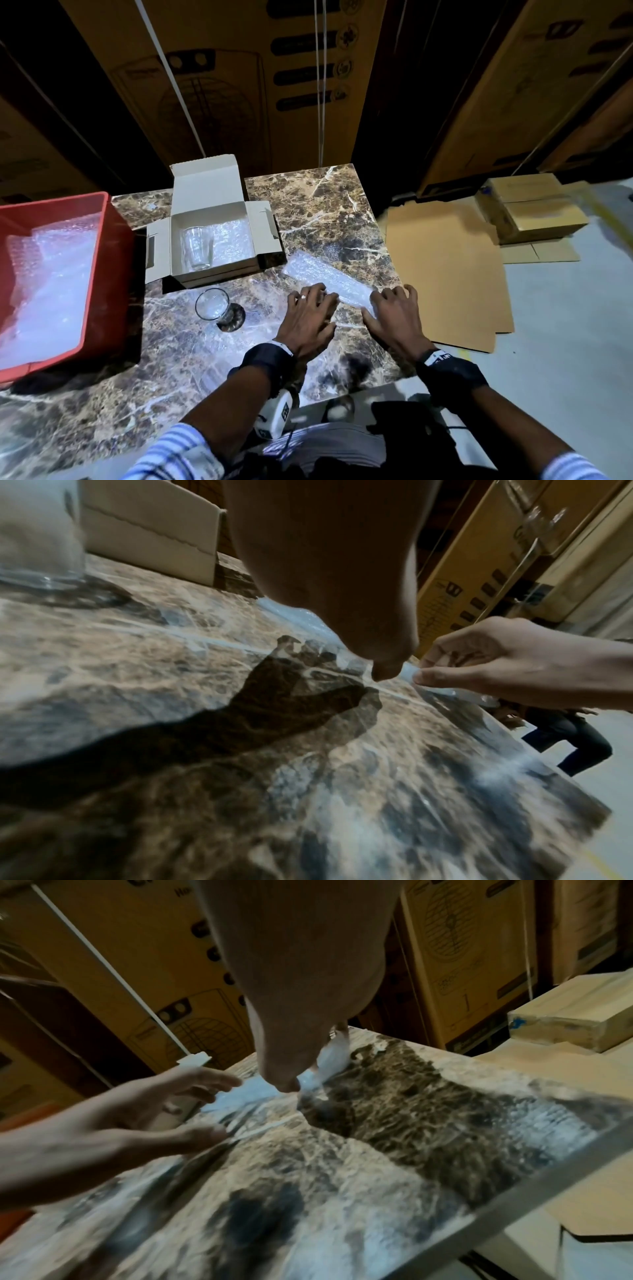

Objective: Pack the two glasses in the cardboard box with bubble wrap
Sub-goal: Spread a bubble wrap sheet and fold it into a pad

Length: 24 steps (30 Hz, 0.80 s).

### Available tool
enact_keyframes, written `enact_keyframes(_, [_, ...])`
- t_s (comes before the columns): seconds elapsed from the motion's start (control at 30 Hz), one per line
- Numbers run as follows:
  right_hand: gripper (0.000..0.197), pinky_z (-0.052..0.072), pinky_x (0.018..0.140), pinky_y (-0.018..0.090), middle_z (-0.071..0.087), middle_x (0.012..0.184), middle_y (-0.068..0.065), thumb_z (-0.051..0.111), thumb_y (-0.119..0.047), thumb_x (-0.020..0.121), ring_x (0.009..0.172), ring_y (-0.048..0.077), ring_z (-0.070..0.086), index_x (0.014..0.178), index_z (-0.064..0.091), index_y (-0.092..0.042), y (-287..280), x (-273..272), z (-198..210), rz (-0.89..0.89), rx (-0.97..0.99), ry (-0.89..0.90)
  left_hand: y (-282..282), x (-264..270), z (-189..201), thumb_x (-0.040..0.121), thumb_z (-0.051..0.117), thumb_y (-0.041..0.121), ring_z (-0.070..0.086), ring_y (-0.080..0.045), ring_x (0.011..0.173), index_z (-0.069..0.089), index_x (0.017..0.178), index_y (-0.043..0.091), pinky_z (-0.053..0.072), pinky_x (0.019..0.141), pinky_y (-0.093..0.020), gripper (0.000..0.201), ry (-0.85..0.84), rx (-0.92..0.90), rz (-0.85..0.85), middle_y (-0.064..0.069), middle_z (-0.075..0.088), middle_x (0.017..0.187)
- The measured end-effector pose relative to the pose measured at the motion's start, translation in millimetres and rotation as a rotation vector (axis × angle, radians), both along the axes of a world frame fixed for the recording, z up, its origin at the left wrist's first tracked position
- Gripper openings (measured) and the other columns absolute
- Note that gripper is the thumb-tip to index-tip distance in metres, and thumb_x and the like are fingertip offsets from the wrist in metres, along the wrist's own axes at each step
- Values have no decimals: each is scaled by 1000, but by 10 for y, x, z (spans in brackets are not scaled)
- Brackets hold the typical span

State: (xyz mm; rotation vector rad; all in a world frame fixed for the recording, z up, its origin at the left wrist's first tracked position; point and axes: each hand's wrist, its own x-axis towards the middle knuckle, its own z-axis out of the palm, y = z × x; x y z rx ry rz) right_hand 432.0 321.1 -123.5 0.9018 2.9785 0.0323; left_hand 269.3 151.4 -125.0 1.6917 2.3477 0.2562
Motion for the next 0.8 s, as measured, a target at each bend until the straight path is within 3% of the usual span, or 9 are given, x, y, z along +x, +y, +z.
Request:
enact_keyframes(0.1, [42,38,93,42,71,92,-1,49,-63,89,89,24,63,95,67,-26,-195,38,105,-112,-170,61,31,89,-41,89,57,46,43,-31,127,45,141,27,29,103,-47,56,1,38,-51,-6,44,141])
enact_keyframes(0.23, [42,42,66,31,67,78,-10,57,-69,86,71,15,62,83,61,-27,-378,86,242,-313,-550,166,37,159,-98,88,62,43,51,-29,113,50,130,27,30,97,-44,47,-11,86,-116,-4,51,129])
enact_keyframes(0.37, [33,44,59,23,67,77,1,59,-47,100,63,4,58,83,64,-19,-420,158,364,-281,-957,305,-22,185,-151,90,50,37,55,-27,103,59,116,26,32,96,-43,30,-30,109,-106,0,56,115])
enact_keyframes(0.47, [20,45,61,10,68,94,6,48,-26,108,80,13,63,101,64,-18,-380,228,365,-260,-1101,378,-65,196,-146,95,44,37,57,-23,104,66,109,24,29,96,-42,29,-106,166,-69,2,64,108])
enact_keyframes(0.53, [19,47,58,15,69,90,11,44,-18,109,73,17,63,107,62,-22,-373,263,374,-281,-1131,414,-89,222,-131,99,44,37,55,-20,99,64,101,24,29,98,-43,24,-181,202,-26,3,66,100])
enact_keyframes(0.6, [19,44,58,20,66,89,7,49,-10,104,72,15,59,106,61,-25,-334,278,333,-260,-1088,402,-110,241,-104,104,42,38,51,-17,91,58,94,25,31,99,-45,22,-267,209,29,5,63,90])
enact_keyframes(0.7, [38,44,76,13,57,110,1,59,0,88,98,10,56,113,60,-28,-328,228,323,-130,-1045,292,-122,246,-75,108,39,40,50,-17,85,61,103,25,34,98,-42,27,-378,214,109,3,63,85])
enact_keyframes(0.77, [41,52,83,16,58,117,-3,66,-2,83,109,11,59,120,63,-21,-352,164,317,-144,-1117,287,-126,227,-64,110,38,41,54,-17,79,60,107,25,40,94,-39,27,-492,235,129,2,64,80])
enact_keyframes(0.8, [37,53,79,15,60,115,-6,68,-3,86,106,8,61,119,63,-18,-382,127,348,-166,-1153,305,-129,214,-51,110,38,42,58,-18,74,58,107,27,45,88,-39,25,-553,256,139,1,64,76])
